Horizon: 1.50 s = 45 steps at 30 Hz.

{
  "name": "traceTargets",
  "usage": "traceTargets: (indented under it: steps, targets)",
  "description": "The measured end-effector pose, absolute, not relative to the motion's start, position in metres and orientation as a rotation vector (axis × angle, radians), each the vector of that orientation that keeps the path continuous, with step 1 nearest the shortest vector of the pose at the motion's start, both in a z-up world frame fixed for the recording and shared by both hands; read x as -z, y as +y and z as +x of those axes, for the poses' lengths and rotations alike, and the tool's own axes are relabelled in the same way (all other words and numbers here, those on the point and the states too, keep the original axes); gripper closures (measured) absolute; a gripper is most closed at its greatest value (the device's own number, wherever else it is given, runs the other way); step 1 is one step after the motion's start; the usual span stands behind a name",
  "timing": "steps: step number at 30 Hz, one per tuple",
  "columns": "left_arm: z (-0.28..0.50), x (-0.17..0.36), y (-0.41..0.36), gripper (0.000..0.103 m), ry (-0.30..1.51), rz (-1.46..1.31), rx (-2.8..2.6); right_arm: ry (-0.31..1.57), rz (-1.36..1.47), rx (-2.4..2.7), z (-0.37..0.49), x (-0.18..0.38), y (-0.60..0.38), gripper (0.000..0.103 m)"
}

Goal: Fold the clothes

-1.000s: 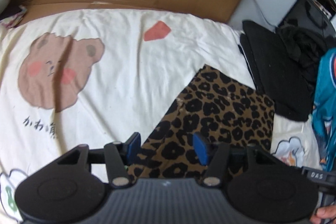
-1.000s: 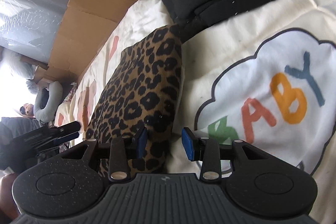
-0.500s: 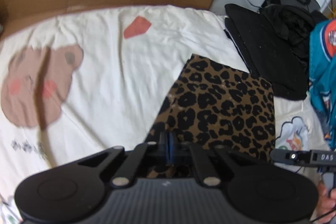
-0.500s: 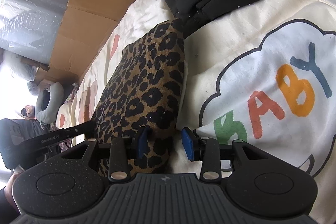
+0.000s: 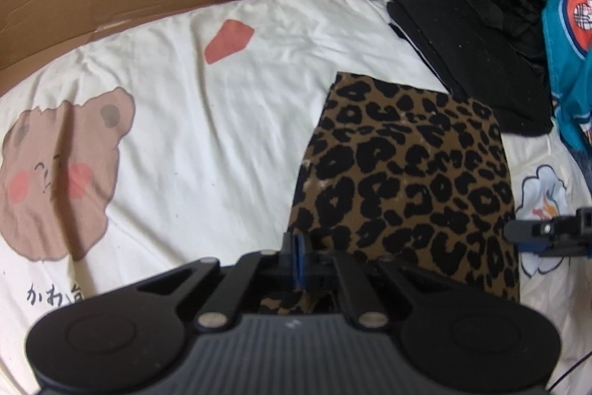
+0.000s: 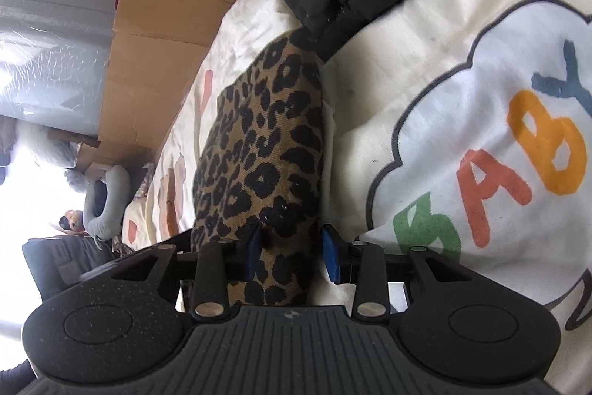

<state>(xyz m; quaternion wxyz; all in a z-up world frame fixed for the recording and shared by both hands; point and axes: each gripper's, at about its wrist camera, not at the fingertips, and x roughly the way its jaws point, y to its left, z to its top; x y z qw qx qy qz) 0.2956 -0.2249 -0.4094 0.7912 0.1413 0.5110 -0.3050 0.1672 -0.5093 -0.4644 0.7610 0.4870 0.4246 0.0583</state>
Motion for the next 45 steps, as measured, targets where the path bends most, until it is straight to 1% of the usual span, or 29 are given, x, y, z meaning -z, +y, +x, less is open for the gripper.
traceTargets:
  steps: [10, 13, 21, 22, 24, 25, 26, 27, 29, 30, 31, 33, 36, 37, 38, 39, 40, 41, 45]
  targets:
    - [0.294, 0.419, -0.220, 0.102, 1.087, 0.267, 0.659, 0.894, 1.042, -0.194, 0.175, 0.442, -0.503, 0.072]
    - [0.292, 0.419, -0.218, 0.102, 1.075, 0.249, 0.658, 0.927, 1.037, -0.170, 0.179, 0.452, -0.501, 0.072]
    - [0.291, 0.421, -0.212, 0.101, 1.052, 0.189, 0.632, 0.930, 1.255, -0.196, 0.186, 0.496, -0.504, 0.072]
    - [0.292, 0.422, -0.211, 0.101, 1.055, 0.175, 0.626, 0.931, 1.266, -0.199, 0.187, 0.499, -0.503, 0.073]
    - [0.294, 0.420, -0.210, 0.101, 1.062, 0.171, 0.632, 0.928, 1.275, -0.198, 0.188, 0.502, -0.501, 0.088]
    - [0.295, 0.418, -0.210, 0.101, 1.065, 0.170, 0.636, 0.923, 1.273, -0.200, 0.187, 0.501, -0.501, 0.090]
    - [0.298, 0.417, -0.209, 0.100, 1.073, 0.158, 0.637, 0.918, 1.265, -0.202, 0.187, 0.499, -0.501, 0.096]
    - [0.302, 0.414, -0.208, 0.099, 1.080, 0.138, 0.637, 0.914, 1.258, -0.204, 0.186, 0.497, -0.500, 0.097]
    - [0.306, 0.410, -0.207, 0.091, 1.063, 0.114, 0.634, 0.912, 1.249, -0.202, 0.186, 0.495, -0.499, 0.097]
    - [0.308, 0.410, -0.207, 0.080, 1.055, 0.102, 0.633, 0.911, 1.247, -0.201, 0.186, 0.494, -0.499, 0.097]
    - [0.310, 0.411, -0.207, 0.067, 1.048, 0.089, 0.632, 0.912, 1.248, -0.199, 0.186, 0.494, -0.498, 0.098]
    - [0.313, 0.413, -0.206, 0.056, 1.045, 0.056, 0.640, 0.914, 1.246, -0.196, 0.187, 0.494, -0.498, 0.098]
    - [0.316, 0.422, -0.206, 0.048, 1.078, -0.024, 0.677, 0.915, 1.242, -0.195, 0.186, 0.493, -0.499, 0.098]
    - [0.316, 0.425, -0.206, 0.047, 1.089, -0.044, 0.686, 0.914, 1.238, -0.194, 0.186, 0.493, -0.499, 0.098]
    - [0.316, 0.427, -0.205, 0.047, 1.098, -0.062, 0.695, 0.914, 1.233, -0.190, 0.186, 0.493, -0.499, 0.099]
    - [0.316, 0.430, -0.204, 0.050, 1.108, -0.079, 0.704, 0.913, 1.229, -0.186, 0.185, 0.492, -0.500, 0.099]
    - [0.316, 0.432, -0.203, 0.059, 1.121, -0.101, 0.710, 0.913, 1.223, -0.182, 0.186, 0.491, -0.500, 0.099]
    - [0.316, 0.435, -0.202, 0.066, 1.135, -0.125, 0.714, 0.913, 1.216, -0.178, 0.185, 0.489, -0.500, 0.099]
    - [0.312, 0.435, -0.200, 0.071, 1.151, -0.145, 0.711, 0.920, 1.182, -0.164, 0.185, 0.481, -0.503, 0.099]
